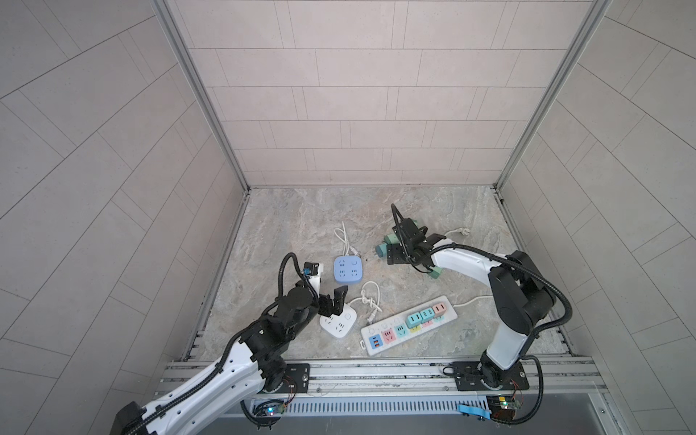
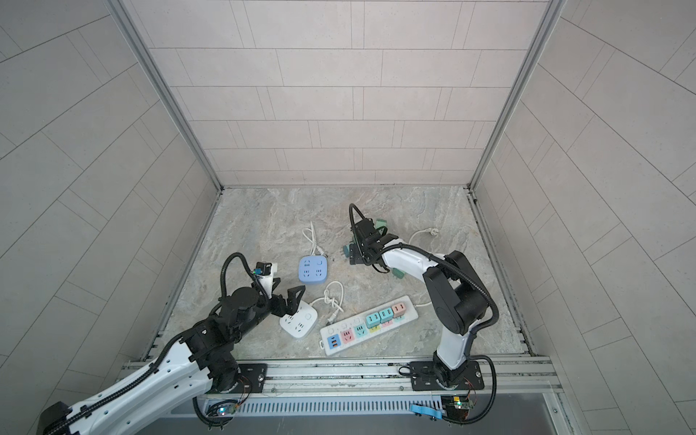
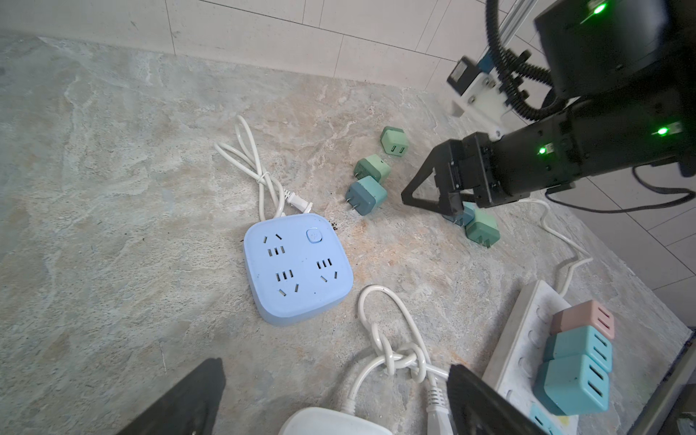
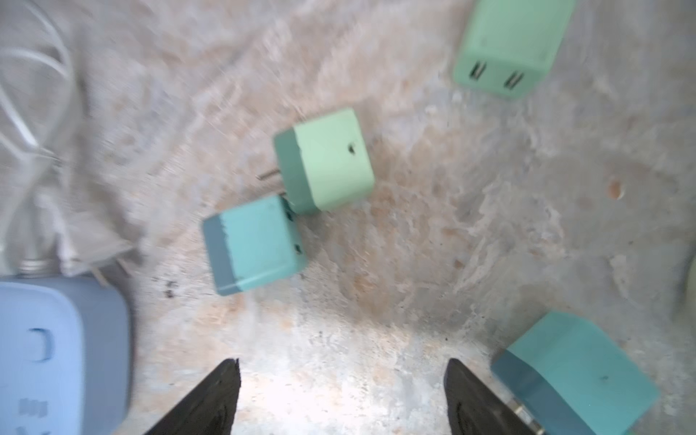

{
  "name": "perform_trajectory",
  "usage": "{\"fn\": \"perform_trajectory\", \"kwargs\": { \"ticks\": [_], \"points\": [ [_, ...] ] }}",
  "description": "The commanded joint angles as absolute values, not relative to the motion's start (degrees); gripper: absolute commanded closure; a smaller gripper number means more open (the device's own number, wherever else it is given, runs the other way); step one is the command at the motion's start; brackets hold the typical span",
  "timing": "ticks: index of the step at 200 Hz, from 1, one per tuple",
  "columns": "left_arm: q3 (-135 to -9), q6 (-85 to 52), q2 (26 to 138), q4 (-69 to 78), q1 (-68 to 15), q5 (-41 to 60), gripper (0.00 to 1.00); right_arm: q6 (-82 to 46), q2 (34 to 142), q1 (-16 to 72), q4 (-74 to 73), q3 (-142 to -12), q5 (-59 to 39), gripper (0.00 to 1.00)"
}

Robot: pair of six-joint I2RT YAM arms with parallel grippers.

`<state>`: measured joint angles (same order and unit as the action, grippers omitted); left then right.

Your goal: Insert the plug

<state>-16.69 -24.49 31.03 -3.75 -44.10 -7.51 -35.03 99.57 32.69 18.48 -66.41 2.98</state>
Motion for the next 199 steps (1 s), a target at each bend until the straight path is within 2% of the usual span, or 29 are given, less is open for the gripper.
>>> {"fn": "perform_trajectory", "kwargs": {
  "ticks": [1, 62, 101, 199],
  "points": [
    [-17.07, -24.96, 29.05, -3.8, -43.64, -7.78, 0.0, -41.57, 99.93, 33.52, 17.35, -68.97, 8.24, 0.11],
    [-17.05, -24.8, 25.49, -5.82, -43.74, -8.23, 0.0, -46.73, 114.33, 34.71, 28.09, -86.6, 15.66, 0.09],
    [-17.05, -24.56, 26.09, -5.75, -43.73, -8.44, 0.0, -46.94, 119.17, 34.99, 30.33, -90.96, 17.66, 0.09],
    [-17.05, -24.7, 26.74, -4.75, -43.7, -7.92, 0.0, -44.99, 118.57, 37.36, 29.17, -85.88, 16.44, 0.1]
  ]
}}
